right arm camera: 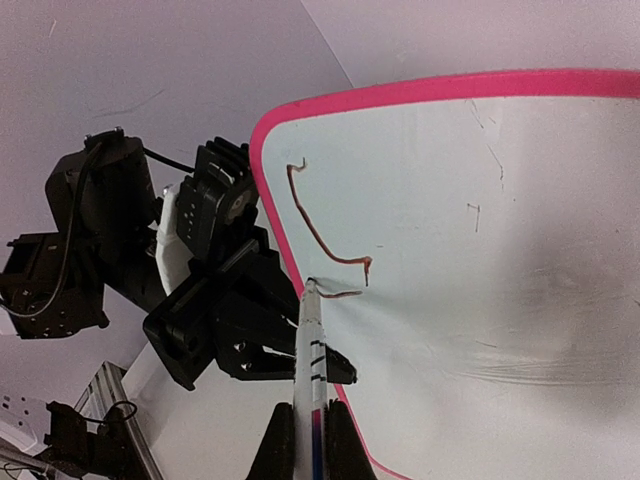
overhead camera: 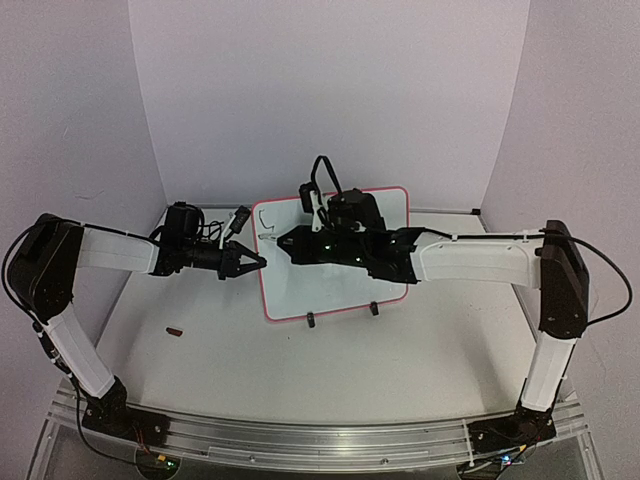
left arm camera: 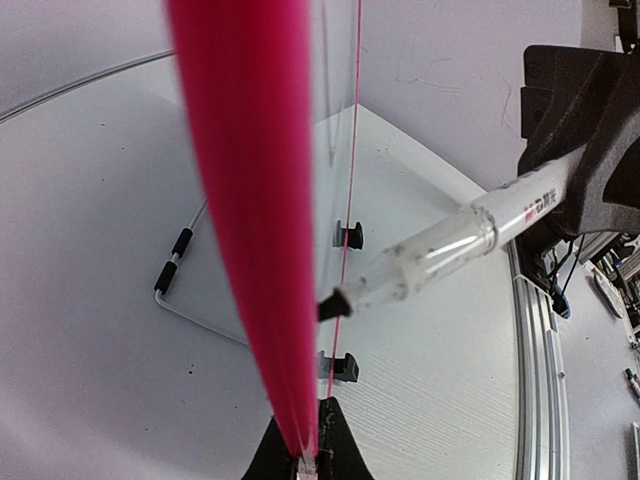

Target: Write a sentence on the whiteboard

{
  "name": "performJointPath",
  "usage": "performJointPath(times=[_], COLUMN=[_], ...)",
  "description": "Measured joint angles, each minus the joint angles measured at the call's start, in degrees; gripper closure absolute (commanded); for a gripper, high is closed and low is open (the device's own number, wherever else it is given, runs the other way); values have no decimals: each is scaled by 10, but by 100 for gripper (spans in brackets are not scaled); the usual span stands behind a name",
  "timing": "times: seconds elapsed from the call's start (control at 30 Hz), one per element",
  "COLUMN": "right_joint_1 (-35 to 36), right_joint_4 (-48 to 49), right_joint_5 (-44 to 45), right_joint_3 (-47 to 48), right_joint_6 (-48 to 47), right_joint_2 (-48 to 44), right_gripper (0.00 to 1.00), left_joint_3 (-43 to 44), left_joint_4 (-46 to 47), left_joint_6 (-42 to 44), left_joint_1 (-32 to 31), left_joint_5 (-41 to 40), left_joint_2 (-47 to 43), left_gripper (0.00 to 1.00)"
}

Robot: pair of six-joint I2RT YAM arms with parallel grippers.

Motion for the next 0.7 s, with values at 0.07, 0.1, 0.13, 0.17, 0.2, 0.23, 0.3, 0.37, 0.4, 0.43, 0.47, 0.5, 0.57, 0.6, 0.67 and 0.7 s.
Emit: performJointPath(times=[0.07, 0.1, 0.13, 0.17, 0.2, 0.23, 0.3, 0.37, 0.4, 0.43, 0.47, 0.5, 0.57, 0.6, 0.67, 0.7], right_joint_1=[0, 0, 1, 1, 1, 1, 2, 2, 2, 2, 2, 2, 2, 2, 2, 2], right_joint_4=[0, 0, 0, 0, 0, 1, 6, 11, 14, 16, 17, 18, 18, 19, 21, 23], right_joint_5=[2, 3, 4, 4, 5, 5, 2, -8, -15, -20, -22, -23, -19, -14, 1, 6], right_joint_3=[2, 2, 2, 2, 2, 1, -4, -17, -26, -35, -43, -51, -62, -65, -67, -67], right_joint_6=[0, 0, 0, 0, 0, 0, -1, -2, -2, -2, -2, -2, -2, -2, -4, -6], right_joint_2=[0, 0, 0, 0, 0, 0, -2, -8, -13, -20, -29, -39, -58, -69, -86, -92], right_gripper=[100, 100, 100, 100, 100, 100, 100, 100, 100, 100, 100, 100, 100, 100, 100, 100], left_joint_3=[0, 0, 0, 0, 0, 0, 0, 0, 0, 0, 0, 0, 0, 0, 0, 0], left_joint_4=[0, 0, 0, 0, 0, 0, 0, 0, 0, 0, 0, 0, 0, 0, 0, 0], left_joint_6=[1, 1, 1, 1, 1, 1, 2, 2, 2, 2, 2, 2, 2, 2, 2, 3], left_joint_1=[0, 0, 0, 0, 0, 0, 0, 0, 0, 0, 0, 0, 0, 0, 0, 0], left_joint_5=[0, 0, 0, 0, 0, 0, 0, 0, 0, 0, 0, 0, 0, 0, 0, 0], left_joint_2=[0, 0, 0, 0, 0, 0, 0, 0, 0, 0, 0, 0, 0, 0, 0, 0], left_gripper=[100, 100, 100, 100, 100, 100, 100, 100, 100, 100, 100, 100, 100, 100, 100, 100])
